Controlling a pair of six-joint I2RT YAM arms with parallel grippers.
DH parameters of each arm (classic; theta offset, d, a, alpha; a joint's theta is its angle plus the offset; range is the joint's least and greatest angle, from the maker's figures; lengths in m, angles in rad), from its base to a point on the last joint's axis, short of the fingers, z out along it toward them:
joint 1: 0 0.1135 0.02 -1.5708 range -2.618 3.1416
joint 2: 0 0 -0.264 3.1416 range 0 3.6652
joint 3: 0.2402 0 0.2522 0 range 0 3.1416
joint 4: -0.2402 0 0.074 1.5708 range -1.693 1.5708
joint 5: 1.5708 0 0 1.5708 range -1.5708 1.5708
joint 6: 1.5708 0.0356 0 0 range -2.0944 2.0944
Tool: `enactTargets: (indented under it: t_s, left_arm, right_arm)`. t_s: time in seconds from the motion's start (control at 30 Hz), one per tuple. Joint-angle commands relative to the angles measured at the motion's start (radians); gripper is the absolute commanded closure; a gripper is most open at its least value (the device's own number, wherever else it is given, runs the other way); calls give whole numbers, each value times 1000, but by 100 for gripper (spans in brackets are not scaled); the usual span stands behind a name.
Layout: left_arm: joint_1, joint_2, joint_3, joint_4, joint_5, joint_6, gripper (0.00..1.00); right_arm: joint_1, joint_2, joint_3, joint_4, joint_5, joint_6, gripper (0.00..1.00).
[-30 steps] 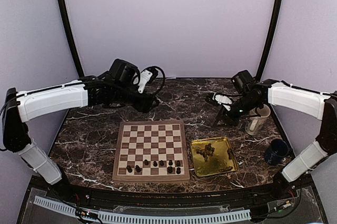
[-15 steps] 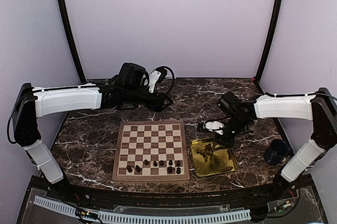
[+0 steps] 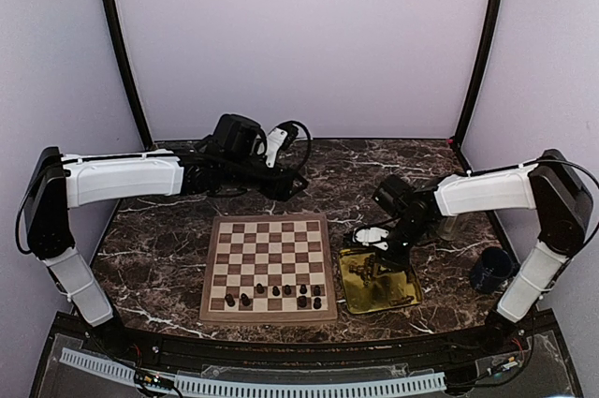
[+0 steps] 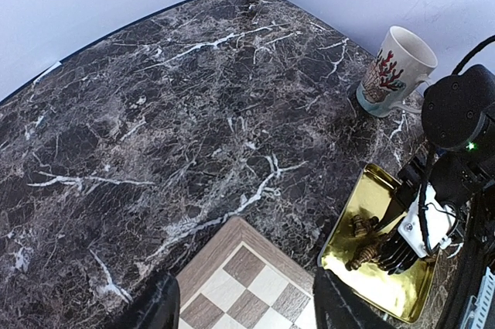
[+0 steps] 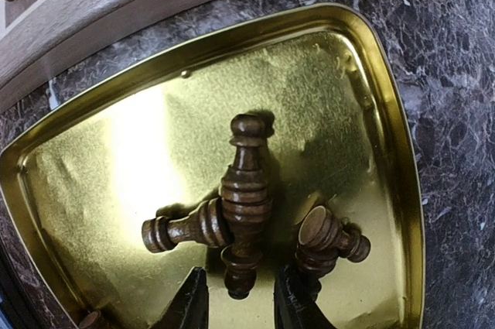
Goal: Set up the chess pieces on the board
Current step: Pick up the chess pile from the storage box, then pass from the right arm to the left
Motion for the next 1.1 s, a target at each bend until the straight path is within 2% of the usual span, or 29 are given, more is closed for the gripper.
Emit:
enactTargets:
  t_s: [0.0,0.13,0.3,0.5,0.73,1.07]
  left_arm:
    - [-5,-12,-21,21,16,-20,39]
    - [-5,-15,-24,28,17,-27,39]
    - [-5,-10,-21,41,41,-60,39]
    - [-5,34,18,43,99,-137,39]
    - [-5,137,65,106,252,-274,40]
    - [-13,271,110,310,579,-424,41]
  right_arm:
    - [14,27,2,41,23,8,69]
    - [26,54,-2,61,26,10,70]
    - [35,74,-2,60,42,8,82]
    - [30,-30,-10,16,20,2,88]
    - [-16,-186,-10,4,-114,-11,91]
    - [-79,-225,-1,38,-186,36,91]
